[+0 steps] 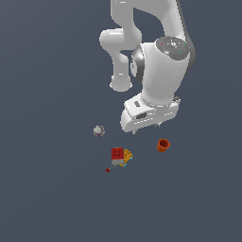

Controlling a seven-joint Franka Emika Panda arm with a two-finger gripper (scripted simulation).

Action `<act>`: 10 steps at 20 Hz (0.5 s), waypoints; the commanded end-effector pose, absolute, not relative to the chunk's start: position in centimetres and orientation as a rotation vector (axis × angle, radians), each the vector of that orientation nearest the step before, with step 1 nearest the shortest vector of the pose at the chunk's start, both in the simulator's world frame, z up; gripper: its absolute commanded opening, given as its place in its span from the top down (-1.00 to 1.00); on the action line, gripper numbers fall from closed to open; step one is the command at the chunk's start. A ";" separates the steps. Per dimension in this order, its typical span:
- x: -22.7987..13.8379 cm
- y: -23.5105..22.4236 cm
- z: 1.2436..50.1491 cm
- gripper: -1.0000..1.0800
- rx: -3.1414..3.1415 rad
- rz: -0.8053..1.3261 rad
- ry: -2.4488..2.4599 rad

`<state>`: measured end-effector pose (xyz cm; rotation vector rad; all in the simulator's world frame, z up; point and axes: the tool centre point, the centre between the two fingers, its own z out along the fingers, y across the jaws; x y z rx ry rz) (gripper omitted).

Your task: Pick up a designated object from a clutter of objects.

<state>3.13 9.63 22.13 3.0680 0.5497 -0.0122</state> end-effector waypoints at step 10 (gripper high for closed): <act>2.1 19.0 11.4 -0.92 2.951 -0.004 1.044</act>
